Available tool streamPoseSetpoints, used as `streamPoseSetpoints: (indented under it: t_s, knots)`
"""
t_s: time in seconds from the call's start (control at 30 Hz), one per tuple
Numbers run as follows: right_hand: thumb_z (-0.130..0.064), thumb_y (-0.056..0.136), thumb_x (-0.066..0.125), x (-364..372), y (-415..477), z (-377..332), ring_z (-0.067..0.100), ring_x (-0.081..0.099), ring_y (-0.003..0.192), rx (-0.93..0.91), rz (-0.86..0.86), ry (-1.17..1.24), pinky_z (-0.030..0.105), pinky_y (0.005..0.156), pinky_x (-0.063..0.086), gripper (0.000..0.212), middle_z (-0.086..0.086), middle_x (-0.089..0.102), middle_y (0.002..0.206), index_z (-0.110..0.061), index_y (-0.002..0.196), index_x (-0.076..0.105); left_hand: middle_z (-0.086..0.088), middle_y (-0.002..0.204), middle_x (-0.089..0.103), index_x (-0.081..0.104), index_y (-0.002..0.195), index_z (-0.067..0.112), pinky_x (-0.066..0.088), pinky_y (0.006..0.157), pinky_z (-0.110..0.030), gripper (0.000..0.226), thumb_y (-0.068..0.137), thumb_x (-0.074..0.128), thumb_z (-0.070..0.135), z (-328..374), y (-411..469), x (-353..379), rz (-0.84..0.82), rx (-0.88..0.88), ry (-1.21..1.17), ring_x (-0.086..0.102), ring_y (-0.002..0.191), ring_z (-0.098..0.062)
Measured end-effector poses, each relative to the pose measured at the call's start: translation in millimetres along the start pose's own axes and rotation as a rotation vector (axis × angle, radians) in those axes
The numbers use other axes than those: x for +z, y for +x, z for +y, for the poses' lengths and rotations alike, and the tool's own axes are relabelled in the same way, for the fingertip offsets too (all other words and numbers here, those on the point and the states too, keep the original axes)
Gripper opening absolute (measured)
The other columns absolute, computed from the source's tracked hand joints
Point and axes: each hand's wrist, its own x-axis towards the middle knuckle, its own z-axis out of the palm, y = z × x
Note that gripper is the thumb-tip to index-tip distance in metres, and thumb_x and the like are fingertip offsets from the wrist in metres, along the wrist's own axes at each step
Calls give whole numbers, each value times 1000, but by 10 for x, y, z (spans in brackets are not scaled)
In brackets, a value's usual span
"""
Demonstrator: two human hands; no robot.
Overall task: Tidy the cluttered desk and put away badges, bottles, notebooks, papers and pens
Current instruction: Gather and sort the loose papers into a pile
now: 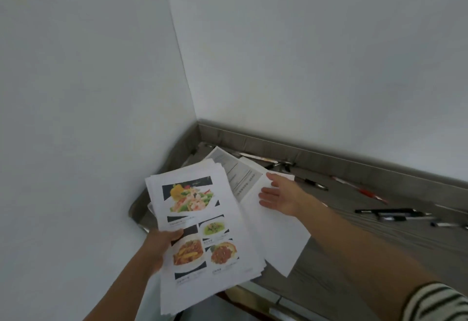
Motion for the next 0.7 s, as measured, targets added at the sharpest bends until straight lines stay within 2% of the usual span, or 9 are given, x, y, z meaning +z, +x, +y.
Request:
streamPoseSetpoints:
  t_s: [0.07, 0.23, 0.33, 0.43, 0.5, 0.6, 0.7]
  knots:
    - [-26, 91, 69, 157, 115, 29, 34, 64, 90, 18, 3, 15, 39, 63, 57, 45, 25, 60, 117, -4, 122, 46, -19, 99, 73, 65, 109, 7, 57, 73, -49, 28, 85, 64, -5, -29, 14, -33, -26, 17, -8, 70, 88, -39]
    - [-27, 94, 62, 519, 321, 183, 26, 67, 70, 24, 15, -77, 24, 48, 50, 28, 20, 69, 95, -6, 112, 57, -22, 106, 71, 63, 117, 5, 52, 85, -61, 34, 84, 65, -2, -39, 41, -94, -100, 10, -22, 69, 95, -41]
    - [-29, 92, 64, 691, 379, 222, 17, 59, 55, 16, 75, -200, 21, 45, 40, 25, 14, 70, 84, -6, 102, 66, -22, 108, 71, 63, 119, 6, 54, 83, -59, 35, 85, 63, -3, -27, 47, -118, -134, 5, -21, 69, 96, -41]
    - [-26, 89, 68, 784, 400, 212, 14, 49, 50, -13, 148, -418, 19, 43, 30, 19, 10, 65, 70, -8, 83, 68, -20, 107, 71, 63, 119, 8, 56, 80, -56, 36, 85, 63, -3, -23, 56, -124, -146, 9, -22, 70, 95, -39]
    - [-18, 89, 68, 805, 396, 196, 15, 48, 50, -79, 159, -480, 17, 39, 28, 12, 11, 63, 69, -7, 85, 68, -19, 106, 72, 63, 119, 10, 55, 81, -57, 36, 85, 64, -3, -18, 54, -134, -145, 4, -27, 70, 95, -39]
    - [-8, 94, 58, 730, 324, 32, 16, 51, 57, -306, 141, -555, 20, 39, 31, 8, 8, 63, 76, -10, 92, 66, -19, 107, 72, 65, 116, 11, 51, 87, -62, 35, 83, 65, -3, 31, 63, -193, -145, 1, -55, 69, 96, -39]
    - [-2, 94, 54, 513, 197, -369, 13, 44, 57, -498, 107, -863, 23, 49, 34, 21, 3, 51, 67, -10, 76, 61, -19, 111, 70, 65, 117, 11, 47, 93, -62, 39, 79, 67, 0, 132, 97, -284, -165, 29, -131, 67, 102, -39]
